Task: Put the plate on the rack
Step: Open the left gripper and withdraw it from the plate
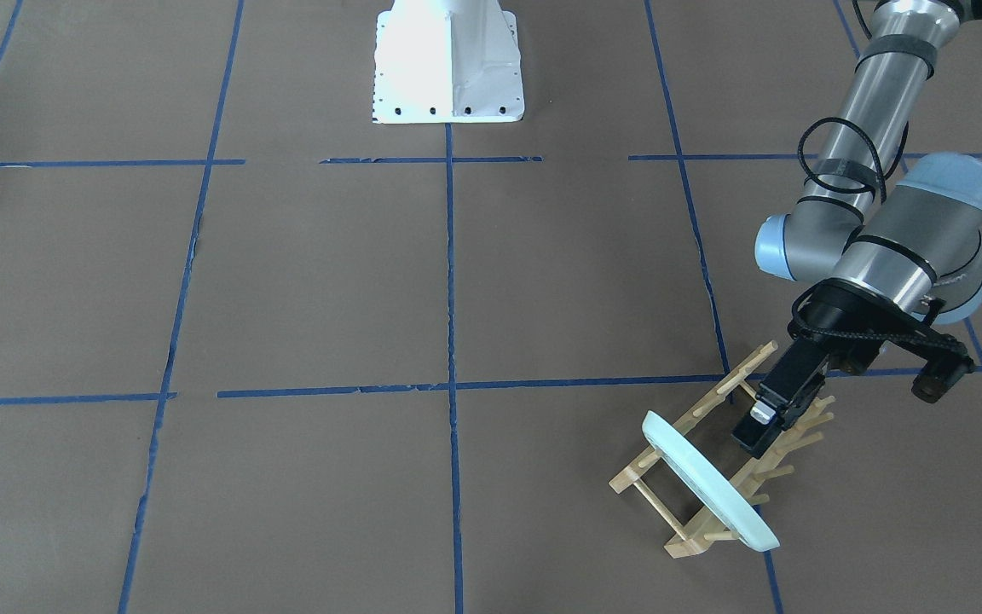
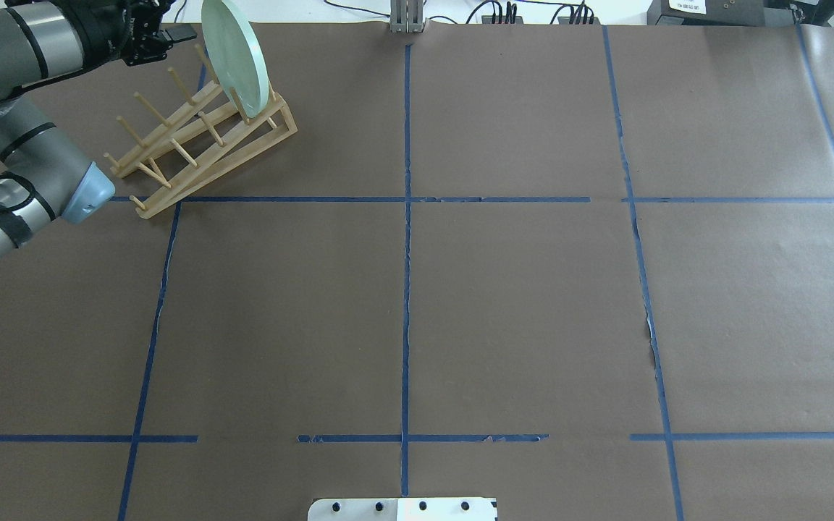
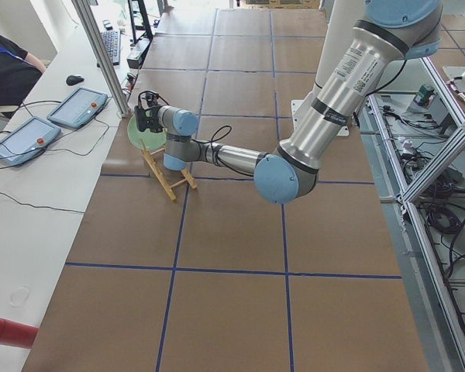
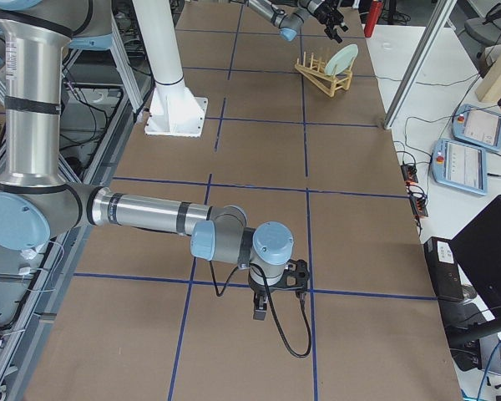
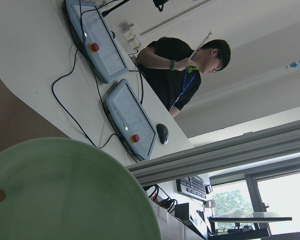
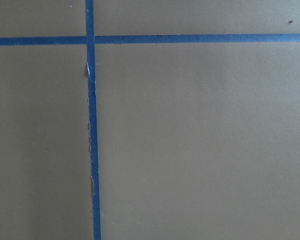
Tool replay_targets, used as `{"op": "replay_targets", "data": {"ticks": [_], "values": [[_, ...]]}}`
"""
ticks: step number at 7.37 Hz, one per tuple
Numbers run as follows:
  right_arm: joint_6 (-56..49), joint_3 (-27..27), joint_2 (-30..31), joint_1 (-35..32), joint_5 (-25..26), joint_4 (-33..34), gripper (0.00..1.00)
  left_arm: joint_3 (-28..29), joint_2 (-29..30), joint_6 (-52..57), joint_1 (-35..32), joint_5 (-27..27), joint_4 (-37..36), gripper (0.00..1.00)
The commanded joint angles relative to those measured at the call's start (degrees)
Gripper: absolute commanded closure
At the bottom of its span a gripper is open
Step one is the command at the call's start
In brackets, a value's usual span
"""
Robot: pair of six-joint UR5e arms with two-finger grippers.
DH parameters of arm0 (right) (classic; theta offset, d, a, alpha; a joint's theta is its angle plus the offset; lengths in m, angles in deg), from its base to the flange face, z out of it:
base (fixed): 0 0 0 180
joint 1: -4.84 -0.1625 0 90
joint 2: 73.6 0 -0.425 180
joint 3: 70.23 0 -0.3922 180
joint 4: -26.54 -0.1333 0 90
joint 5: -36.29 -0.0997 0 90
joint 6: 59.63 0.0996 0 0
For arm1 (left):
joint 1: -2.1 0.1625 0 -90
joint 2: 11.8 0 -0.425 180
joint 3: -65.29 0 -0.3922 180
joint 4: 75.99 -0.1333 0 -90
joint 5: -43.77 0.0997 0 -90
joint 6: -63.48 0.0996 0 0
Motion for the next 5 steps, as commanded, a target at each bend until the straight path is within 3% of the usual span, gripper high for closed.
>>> {"op": "replay_targets", "data": {"ticks": [1,2,5], "values": [[0.0,0.0,0.0,-0.08,0.0,0.0,0.0,-8.43,-6.6,7.22,-4.33,-9.37,-5.42,0.0],[0.0,0.0,0.0,0.01,0.0,0.0,0.0,-14.39,-9.85,13.96,-8.09,-15.69,-13.56,0.0],[0.0,0.0,0.0,0.01,0.0,0.0,0.0,-30.49,-19.26,44.25,-14.01,-16.98,-41.15,0.0]]}}
